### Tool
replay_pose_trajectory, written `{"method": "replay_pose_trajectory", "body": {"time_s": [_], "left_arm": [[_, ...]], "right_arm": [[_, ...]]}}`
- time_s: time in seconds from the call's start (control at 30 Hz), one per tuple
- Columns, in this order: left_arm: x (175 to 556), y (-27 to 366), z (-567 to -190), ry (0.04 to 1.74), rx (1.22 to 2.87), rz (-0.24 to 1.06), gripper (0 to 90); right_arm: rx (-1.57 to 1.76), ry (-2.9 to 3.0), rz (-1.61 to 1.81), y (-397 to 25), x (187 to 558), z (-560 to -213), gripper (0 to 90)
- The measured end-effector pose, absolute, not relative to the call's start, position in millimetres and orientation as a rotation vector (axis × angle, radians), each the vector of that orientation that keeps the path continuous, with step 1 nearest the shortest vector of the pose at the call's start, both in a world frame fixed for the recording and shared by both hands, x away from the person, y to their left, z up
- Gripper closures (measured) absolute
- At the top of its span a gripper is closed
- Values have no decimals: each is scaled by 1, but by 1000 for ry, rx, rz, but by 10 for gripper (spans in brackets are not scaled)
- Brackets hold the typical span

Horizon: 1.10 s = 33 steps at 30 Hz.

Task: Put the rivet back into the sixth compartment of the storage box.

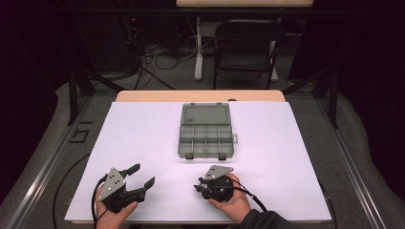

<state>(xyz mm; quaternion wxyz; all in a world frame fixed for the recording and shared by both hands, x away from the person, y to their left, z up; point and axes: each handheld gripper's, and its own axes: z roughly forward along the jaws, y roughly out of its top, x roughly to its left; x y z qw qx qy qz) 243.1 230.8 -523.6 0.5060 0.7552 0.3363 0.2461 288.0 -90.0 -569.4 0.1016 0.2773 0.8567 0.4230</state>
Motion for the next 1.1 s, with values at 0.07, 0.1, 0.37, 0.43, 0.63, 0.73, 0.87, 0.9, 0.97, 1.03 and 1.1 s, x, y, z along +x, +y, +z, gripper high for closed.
{"method": "replay_pose_trajectory", "body": {"time_s": [0.07,0.1,0.37,0.43,0.63,0.73,0.87,0.9,0.97,1.03,1.1], "left_arm": [[243,231,-523,812,1823,592,294],[243,231,-523,812,1823,592,294],[243,231,-523,810,1823,592,294],[243,231,-523,810,1823,592,294],[243,231,-523,809,1823,592,294],[243,231,-523,808,1821,593,294],[243,231,-523,808,1821,594,294],[243,231,-523,808,1823,593,294],[243,231,-523,807,1821,594,294],[243,231,-523,806,1822,598,294],[243,231,-523,807,1820,599,294]], "right_arm": [[821,2530,1248,-90,288,-569,682],[821,2530,1248,-90,288,-569,682],[814,2529,1238,-89,288,-569,708],[809,2533,1238,-89,288,-569,710],[798,2532,1240,-89,288,-569,710],[795,2533,1240,-89,288,-569,710],[792,2530,1243,-89,288,-569,710],[795,2528,1245,-89,287,-569,710],[784,2523,1254,-89,288,-567,710],[788,2523,1258,-91,287,-564,710],[792,2495,1288,-91,287,-562,710]]}}
